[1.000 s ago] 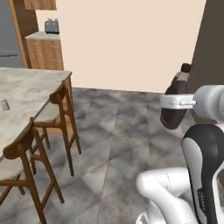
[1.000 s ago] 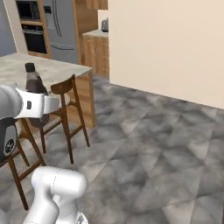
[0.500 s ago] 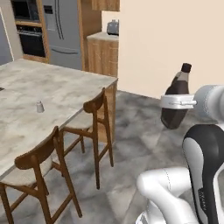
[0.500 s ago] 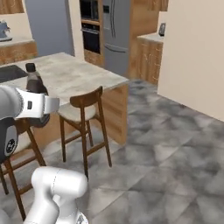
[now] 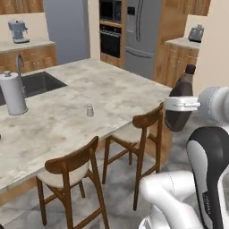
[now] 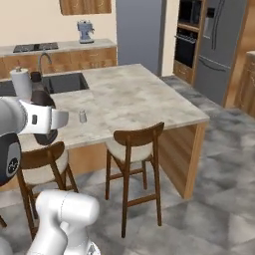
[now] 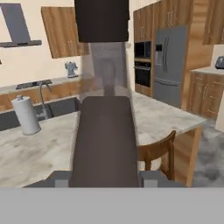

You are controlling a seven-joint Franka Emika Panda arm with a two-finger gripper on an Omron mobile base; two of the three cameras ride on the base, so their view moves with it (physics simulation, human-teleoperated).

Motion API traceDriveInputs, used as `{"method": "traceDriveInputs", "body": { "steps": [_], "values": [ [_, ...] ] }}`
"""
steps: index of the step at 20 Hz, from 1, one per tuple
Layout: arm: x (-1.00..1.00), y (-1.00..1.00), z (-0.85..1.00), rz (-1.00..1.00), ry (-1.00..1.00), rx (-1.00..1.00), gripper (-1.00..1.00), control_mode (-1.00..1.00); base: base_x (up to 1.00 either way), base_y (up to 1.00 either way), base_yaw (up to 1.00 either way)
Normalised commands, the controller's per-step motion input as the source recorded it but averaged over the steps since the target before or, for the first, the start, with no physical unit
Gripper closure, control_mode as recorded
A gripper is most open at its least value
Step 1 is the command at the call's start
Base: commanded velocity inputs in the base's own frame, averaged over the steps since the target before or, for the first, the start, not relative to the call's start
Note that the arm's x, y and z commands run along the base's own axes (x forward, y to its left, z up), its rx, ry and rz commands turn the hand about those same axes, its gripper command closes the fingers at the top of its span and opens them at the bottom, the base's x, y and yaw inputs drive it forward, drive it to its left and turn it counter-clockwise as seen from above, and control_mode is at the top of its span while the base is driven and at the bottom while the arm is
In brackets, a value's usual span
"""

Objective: Move the syrup bottle and shaker from the cabinet to the dining counter.

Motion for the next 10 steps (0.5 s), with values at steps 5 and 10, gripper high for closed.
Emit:
{"method": "traceDriveInputs", "body": {
  "steps": [5, 10],
  "values": [
    [0.00, 0.00, 0.00, 0.00, 0.00, 0.00, 1.00, 1.00, 0.70, 0.00, 0.64],
    [0.00, 0.00, 0.00, 0.00, 0.00, 0.00, 1.00, 1.00, 0.89, 0.00, 0.46]
  ]
}}
